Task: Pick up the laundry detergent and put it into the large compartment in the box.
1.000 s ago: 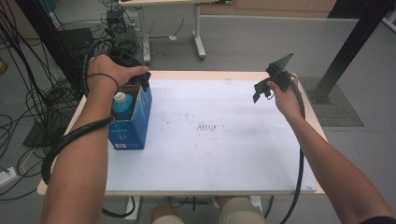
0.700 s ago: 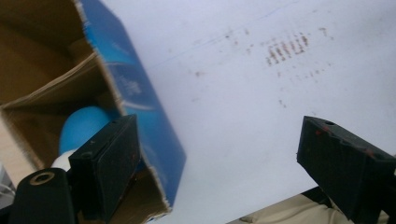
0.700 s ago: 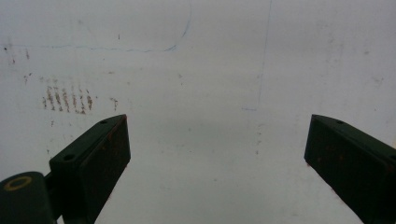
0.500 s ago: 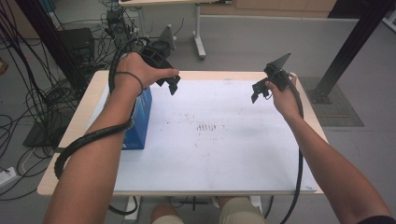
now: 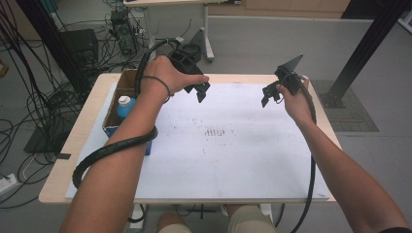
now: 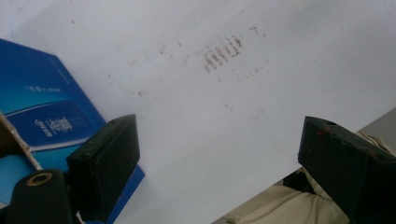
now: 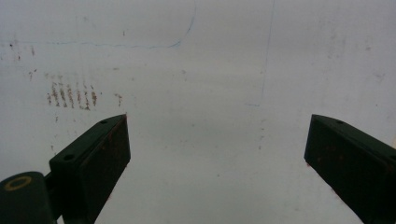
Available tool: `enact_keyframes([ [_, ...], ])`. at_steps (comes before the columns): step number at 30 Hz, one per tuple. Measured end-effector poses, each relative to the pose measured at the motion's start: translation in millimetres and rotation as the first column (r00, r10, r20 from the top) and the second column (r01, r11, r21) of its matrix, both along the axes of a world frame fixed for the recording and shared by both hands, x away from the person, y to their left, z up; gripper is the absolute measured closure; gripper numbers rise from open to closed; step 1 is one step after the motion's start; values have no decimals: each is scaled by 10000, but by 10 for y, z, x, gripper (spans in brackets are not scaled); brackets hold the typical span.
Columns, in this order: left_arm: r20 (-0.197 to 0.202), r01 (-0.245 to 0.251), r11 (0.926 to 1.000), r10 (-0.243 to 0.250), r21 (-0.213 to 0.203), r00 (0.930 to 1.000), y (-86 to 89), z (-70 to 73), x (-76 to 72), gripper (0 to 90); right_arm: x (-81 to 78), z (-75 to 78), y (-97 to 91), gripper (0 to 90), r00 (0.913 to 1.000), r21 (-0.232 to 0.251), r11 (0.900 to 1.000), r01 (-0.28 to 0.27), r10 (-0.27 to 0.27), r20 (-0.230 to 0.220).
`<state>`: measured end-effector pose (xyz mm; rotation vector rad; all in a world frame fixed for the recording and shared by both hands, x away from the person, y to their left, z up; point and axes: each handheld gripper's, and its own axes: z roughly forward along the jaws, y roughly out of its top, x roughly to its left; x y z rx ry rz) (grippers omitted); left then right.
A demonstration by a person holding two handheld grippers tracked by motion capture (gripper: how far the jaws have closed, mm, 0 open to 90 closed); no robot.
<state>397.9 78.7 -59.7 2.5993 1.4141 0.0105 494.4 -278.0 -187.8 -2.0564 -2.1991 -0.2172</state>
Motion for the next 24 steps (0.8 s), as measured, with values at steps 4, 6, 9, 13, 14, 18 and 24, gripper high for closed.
enact_keyframes([
  [4, -49, 143, 9999, -143, -6, 9999, -66, -19, 2, 131, -8, 4, -6, 70, 10000, -13, 10000, -53, 53, 24],
  [6, -54, 110, 9999, -111, -61, 9999, -76, -32, -5, 131, -8, 6, -8, 70, 10000, -31, 10000, 2, -2, 9],
  [9, -110, 177, 9998, -177, -20, 9998, -86, -40, 0, 132, -9, 9, -21, 70, 10000, -40, 10000, -4, 4, 9],
  [13, -136, 196, 9998, -196, -17, 9997, -97, -41, -16, 132, -11, 12, -26, 70, 10000, -52, 10000, 35, -36, -19],
  [14, -147, 220, 9998, -220, -11, 9996, -101, -37, -19, 132, -11, 12, -30, 70, 10000, -43, 10000, 25, -25, -19],
  [18, -159, 214, 9998, -215, -33, 9996, -106, -40, -33, 133, -14, 11, -24, 70, 10000, -55, 10000, -32, 32, -2],
  [24, -253, 210, 9998, -211, -22, 9995, -109, -64, -29, 134, -20, 5, -28, 70, 10000, 1, 10000, -20, 20, -30],
])
